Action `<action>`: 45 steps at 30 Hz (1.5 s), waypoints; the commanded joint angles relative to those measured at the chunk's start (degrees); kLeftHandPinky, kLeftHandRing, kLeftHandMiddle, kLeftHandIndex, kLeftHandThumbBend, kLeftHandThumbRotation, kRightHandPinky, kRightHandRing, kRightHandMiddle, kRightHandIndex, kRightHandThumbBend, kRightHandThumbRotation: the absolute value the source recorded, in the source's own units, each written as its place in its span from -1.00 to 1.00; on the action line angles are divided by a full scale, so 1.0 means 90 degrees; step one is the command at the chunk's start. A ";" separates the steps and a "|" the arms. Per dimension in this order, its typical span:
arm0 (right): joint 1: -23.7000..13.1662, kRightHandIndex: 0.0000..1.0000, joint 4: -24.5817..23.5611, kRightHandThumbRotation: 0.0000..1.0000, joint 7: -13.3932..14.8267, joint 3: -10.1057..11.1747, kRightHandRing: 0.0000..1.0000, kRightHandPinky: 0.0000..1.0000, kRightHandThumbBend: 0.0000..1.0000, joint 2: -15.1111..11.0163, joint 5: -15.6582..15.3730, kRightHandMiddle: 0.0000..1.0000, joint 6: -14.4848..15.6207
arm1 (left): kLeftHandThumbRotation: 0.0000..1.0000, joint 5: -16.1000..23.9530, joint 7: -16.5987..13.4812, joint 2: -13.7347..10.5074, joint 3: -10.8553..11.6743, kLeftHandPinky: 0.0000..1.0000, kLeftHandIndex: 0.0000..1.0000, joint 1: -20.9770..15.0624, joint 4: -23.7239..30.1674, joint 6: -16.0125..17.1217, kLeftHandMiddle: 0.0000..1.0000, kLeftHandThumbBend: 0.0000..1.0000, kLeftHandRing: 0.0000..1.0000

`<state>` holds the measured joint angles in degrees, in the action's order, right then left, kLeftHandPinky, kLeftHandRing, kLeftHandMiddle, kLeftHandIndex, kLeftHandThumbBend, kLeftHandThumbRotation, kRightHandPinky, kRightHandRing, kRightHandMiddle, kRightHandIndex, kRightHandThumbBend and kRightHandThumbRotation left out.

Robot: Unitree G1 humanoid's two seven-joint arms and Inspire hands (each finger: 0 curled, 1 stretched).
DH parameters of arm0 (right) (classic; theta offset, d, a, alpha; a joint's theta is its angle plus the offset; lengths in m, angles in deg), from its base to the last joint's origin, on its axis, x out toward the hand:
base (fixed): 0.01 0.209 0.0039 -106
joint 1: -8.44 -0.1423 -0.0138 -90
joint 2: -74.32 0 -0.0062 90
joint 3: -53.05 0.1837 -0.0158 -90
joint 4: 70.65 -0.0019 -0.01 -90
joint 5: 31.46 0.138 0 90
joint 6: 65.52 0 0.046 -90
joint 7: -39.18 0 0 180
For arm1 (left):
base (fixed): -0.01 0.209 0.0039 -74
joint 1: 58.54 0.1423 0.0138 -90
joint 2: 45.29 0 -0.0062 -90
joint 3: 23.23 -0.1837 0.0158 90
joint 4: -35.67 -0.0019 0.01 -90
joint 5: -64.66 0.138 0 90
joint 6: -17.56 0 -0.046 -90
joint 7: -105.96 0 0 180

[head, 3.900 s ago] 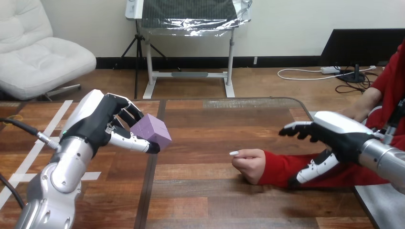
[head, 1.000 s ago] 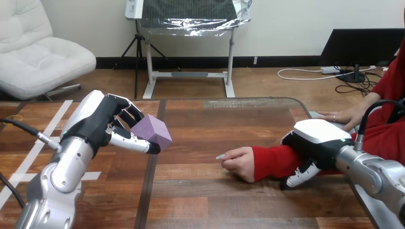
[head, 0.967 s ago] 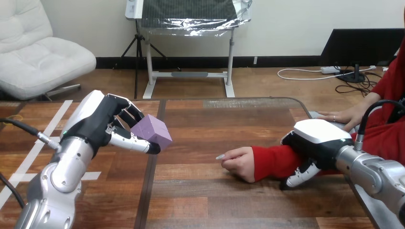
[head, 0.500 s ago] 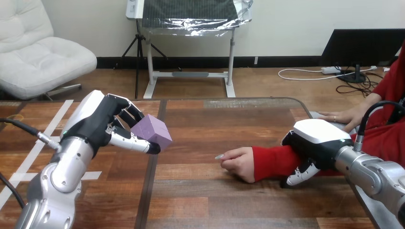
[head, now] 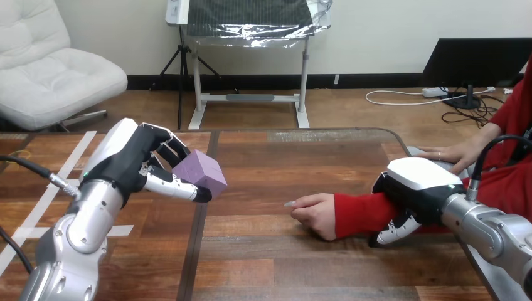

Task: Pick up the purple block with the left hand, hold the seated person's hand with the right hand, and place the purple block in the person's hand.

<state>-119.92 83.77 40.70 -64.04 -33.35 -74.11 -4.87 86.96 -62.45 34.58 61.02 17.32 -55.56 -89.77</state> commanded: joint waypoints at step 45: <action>-0.0424 -0.46 -0.0597 -0.37 0.0107 0.0597 -0.56 -0.64 0.46 -0.0323 0.0948 -0.46 -0.0351 | -1.00 -0.0265 -0.0586 0.0253 0.0144 -0.33 -0.18 -0.0661 -0.0789 0.0683 -0.18 0.57 -0.25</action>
<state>-119.78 83.11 40.51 -62.68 -33.97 -68.71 -5.79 85.25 -66.12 35.70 61.21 16.79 -60.93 -86.09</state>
